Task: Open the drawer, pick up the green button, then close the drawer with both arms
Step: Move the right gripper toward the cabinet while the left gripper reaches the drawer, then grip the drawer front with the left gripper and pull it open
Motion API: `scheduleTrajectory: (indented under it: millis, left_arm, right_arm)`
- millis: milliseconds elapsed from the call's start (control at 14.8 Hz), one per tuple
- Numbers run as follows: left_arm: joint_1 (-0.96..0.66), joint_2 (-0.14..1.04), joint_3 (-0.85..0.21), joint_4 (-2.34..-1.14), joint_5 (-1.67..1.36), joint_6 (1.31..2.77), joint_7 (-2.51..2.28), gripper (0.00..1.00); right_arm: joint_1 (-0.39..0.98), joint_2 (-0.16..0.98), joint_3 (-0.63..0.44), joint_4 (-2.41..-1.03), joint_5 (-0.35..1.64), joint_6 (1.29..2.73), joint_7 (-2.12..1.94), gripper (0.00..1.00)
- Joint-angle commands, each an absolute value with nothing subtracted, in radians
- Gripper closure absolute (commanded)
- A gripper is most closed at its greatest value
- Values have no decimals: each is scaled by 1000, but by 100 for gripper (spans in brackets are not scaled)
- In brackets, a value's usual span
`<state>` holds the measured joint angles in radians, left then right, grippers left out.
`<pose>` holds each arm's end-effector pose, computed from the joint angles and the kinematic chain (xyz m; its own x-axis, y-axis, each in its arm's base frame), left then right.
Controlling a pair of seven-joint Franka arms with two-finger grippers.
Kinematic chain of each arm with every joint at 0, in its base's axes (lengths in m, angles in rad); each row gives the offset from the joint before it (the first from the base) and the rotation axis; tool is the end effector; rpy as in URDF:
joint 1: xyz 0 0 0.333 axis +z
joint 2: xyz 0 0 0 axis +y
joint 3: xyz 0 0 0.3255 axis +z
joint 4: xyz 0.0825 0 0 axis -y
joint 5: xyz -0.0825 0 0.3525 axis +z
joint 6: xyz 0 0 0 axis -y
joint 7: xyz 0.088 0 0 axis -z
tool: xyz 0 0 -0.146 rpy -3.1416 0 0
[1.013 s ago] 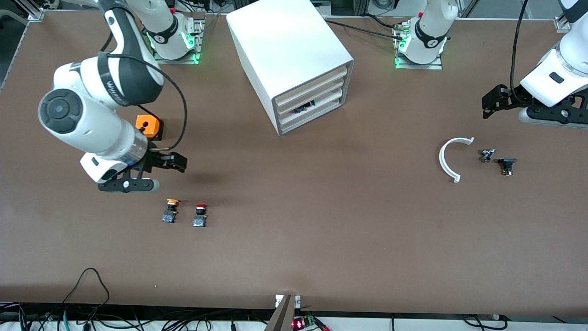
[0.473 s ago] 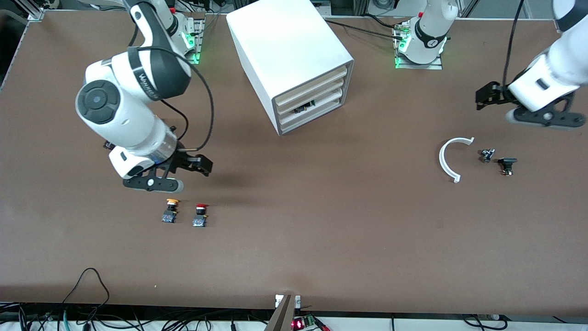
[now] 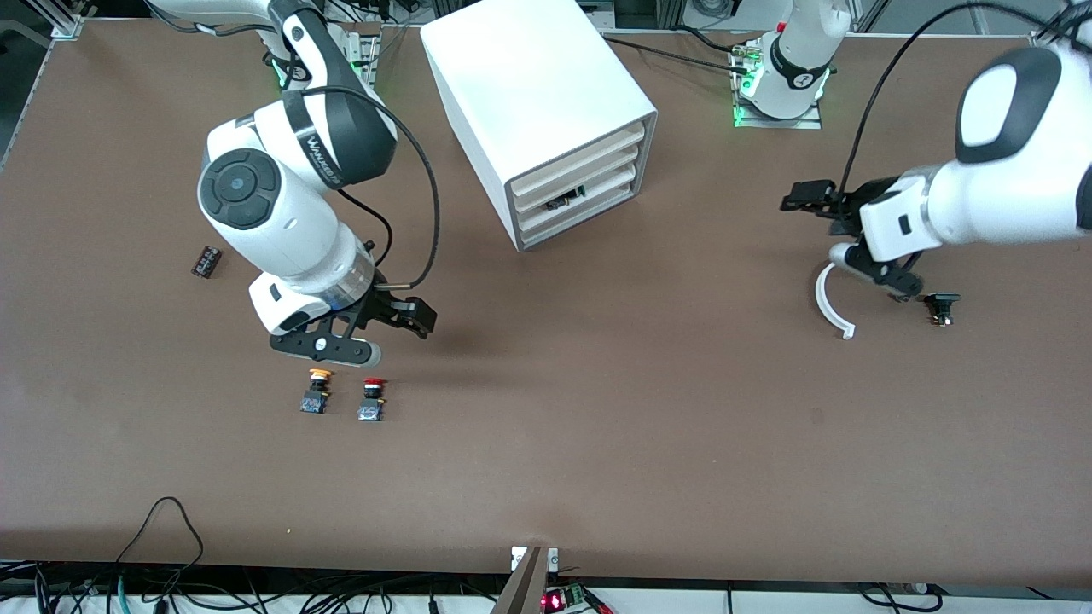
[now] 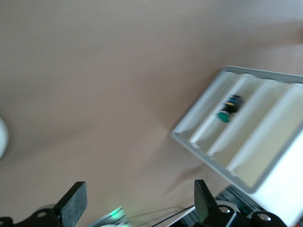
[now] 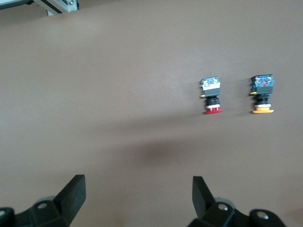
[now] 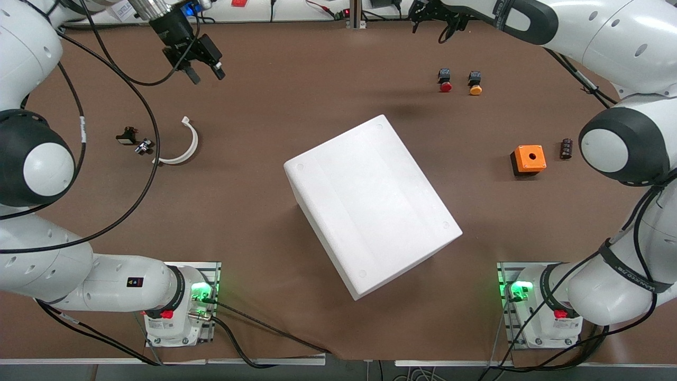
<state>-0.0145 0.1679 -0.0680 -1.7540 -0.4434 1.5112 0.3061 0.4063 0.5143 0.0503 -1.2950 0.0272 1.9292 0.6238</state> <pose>0.5156 -0.1059 0.4420 0.8932 -0.3734 -0.2504 -0.2050 -0.8339 0.5124 0.6290 0.3042 0.4387 0.9803 -0.1855 0.0673 -0.1773 -0.9778 -0.1115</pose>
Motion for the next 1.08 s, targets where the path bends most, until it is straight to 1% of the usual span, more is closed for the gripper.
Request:
scheduleTrajectory:
  millis: [0,135,270,473,540,675,743,810,878,1013]
  left_arm:
    - [-5,149,-72,-1920,-625,1598,467,1]
    - [-17,141,-75,-2040,-780,1679,598,1]
    - [-17,146,-129,-2121,-876,1756,678,1]
    - [-17,167,-219,-2209,-978,1876,767,6]
    - [-17,188,-241,-2227,-1045,1879,782,10]
    - [-17,241,-274,-2229,-1118,1888,877,15]
    - [-17,273,-276,-2229,-1147,1887,926,19]
    - [-18,302,-278,-2229,-1185,1888,968,28]
    - [-18,333,-284,-2229,-1212,1888,988,30]
    - [-20,392,-296,-2229,-1248,1888,1029,31]
  right_arm:
    - [436,543,44,-1252,35,1948,696,0]
    - [445,546,44,-1250,37,1951,777,0]
    - [465,551,45,-1252,38,1977,885,0]
    - [486,566,46,-1243,54,2006,992,0]
    - [489,571,46,-1238,78,2022,1027,0]
    - [489,577,46,-1236,101,2054,1081,0]
    - [489,578,46,-1236,103,2072,1110,0]
    - [489,583,46,-1236,107,2095,1136,0]
    - [492,586,46,-1236,123,2117,1161,0]
    - [499,591,46,-1236,146,2163,1193,0]
